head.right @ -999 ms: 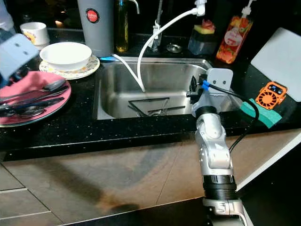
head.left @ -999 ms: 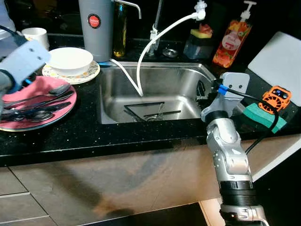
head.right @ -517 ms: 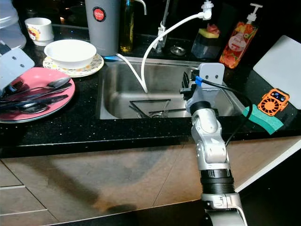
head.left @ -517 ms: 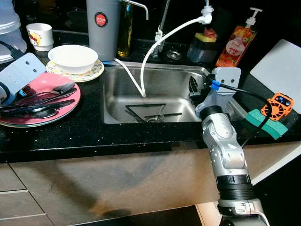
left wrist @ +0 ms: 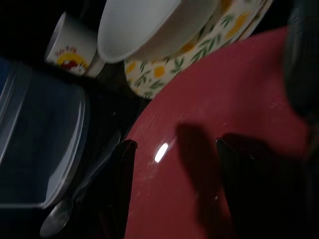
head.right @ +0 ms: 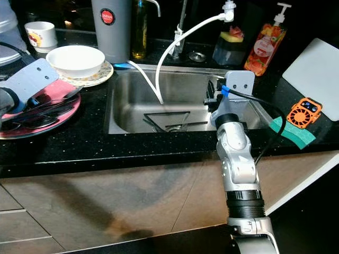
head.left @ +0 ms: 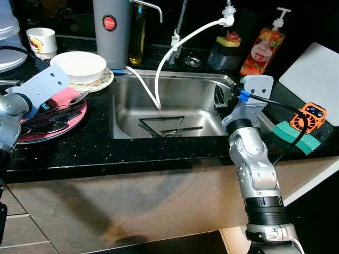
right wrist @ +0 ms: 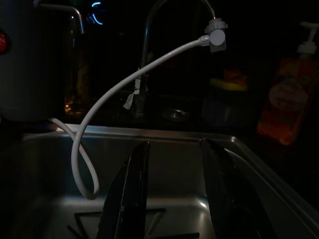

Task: Kitchen organization

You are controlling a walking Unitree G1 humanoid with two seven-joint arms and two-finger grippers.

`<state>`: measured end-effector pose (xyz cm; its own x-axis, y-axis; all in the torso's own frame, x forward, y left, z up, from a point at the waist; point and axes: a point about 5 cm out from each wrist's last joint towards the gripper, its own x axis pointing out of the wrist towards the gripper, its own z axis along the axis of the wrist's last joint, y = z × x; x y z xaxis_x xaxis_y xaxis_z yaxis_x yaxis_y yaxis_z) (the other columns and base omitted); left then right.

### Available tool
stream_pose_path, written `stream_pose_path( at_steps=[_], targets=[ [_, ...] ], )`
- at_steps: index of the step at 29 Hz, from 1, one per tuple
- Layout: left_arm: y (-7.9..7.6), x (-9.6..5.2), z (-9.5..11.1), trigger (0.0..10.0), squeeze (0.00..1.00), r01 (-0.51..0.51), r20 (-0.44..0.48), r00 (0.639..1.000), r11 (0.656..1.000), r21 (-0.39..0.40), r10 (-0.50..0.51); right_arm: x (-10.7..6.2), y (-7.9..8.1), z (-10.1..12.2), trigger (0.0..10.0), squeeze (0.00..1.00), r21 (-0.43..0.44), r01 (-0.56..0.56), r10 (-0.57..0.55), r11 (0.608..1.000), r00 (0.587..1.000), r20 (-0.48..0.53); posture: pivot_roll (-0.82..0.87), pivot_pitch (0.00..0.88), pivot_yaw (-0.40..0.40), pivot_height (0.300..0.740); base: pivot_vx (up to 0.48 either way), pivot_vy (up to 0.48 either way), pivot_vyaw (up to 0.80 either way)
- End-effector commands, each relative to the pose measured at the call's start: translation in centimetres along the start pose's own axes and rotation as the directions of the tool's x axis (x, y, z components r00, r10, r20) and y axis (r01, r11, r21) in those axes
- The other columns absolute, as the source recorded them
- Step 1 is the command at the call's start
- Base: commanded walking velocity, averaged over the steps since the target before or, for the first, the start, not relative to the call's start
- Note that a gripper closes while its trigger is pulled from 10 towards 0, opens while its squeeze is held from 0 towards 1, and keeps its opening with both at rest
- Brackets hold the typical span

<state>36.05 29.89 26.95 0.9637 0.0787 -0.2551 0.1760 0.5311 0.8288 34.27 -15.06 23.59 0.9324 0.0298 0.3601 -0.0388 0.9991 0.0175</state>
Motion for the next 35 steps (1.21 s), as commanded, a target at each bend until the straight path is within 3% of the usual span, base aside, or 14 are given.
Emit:
stream_pose_path(
  at_steps=[1,12,15,20,24,26,30,34,35],
  targets=[
    [-0.4,0.0,0.4,10.0,0.00,0.032,0.007,0.999,0.999,0.026,-0.032,-0.2,-0.7,-0.4,10.0,0.00,-0.002,0.030,-0.030,1.000,0.999,-0.011,0.07,0.000,-0.130,0.740,0.000,0.000,0.00],
    [0.6,-1.7,3.7,10.0,0.00,0.005,0.161,0.987,0.998,0.058,-0.015,-0.2,-0.7,-0.4,10.0,0.00,0.000,0.029,-0.029,1.000,0.999,-0.014,0.07,0.000,-0.131,0.740,0.000,0.000,0.00],
    [-1.8,-1.7,4.8,10.0,0.00,0.068,0.192,0.978,0.995,0.076,-0.082,-0.3,-0.6,-0.5,10.0,0.00,0.001,0.026,-0.026,1.000,1.000,-0.015,0.07,0.000,-0.133,0.740,0.000,0.000,0.00],
    [-2.6,-2.7,3.9,10.0,0.00,0.071,0.115,0.990,0.990,0.121,-0.085,-0.3,-0.5,-0.6,10.0,0.00,0.000,0.018,-0.018,1.000,1.000,-0.022,0.09,0.000,-0.145,0.740,0.000,0.000,0.00],
    [-3.4,-3.8,4.3,10.0,0.00,0.075,0.131,0.987,0.987,0.142,-0.093,-0.3,-0.4,-0.7,10.0,0.00,0.002,0.010,-0.010,1.000,1.000,-0.026,0.11,0.000,-0.160,0.740,0.000,0.000,0.00],
    [-3.6,-4.7,5.0,10.0,0.00,0.067,0.186,0.979,0.990,0.120,-0.088,-0.1,-0.2,-0.7,10.0,0.00,0.007,0.001,0.000,1.000,1.000,-0.029,0.11,0.000,-0.160,0.740,0.000,0.000,0.00],
    [-2.9,-4.5,4.7,10.0,0.00,0.025,0.184,0.982,0.996,0.085,-0.041,0.1,0.2,-0.9,10.0,0.00,0.012,-0.015,0.015,1.000,0.999,-0.031,0.13,0.000,-0.167,0.740,0.000,0.000,0.00],
    [-0.3,-2.6,5.3,10.0,0.00,-0.136,0.216,0.963,0.983,-0.125,0.161,0.3,0.5,-0.9,10.0,0.00,0.022,-0.013,0.014,1.000,1.000,-0.025,0.12,0.000,-0.135,0.740,0.000,0.000,0.00],
    [-0.3,-2.6,5.3,10.0,0.00,-0.136,0.216,0.963,0.983,-0.125,0.161,0.3,0.5,-0.9,10.0,0.00,0.022,-0.013,0.014,1.000,1.000,-0.025,0.12,0.000,-0.135,0.740,0.000,0.000,0.00]
  ],
)
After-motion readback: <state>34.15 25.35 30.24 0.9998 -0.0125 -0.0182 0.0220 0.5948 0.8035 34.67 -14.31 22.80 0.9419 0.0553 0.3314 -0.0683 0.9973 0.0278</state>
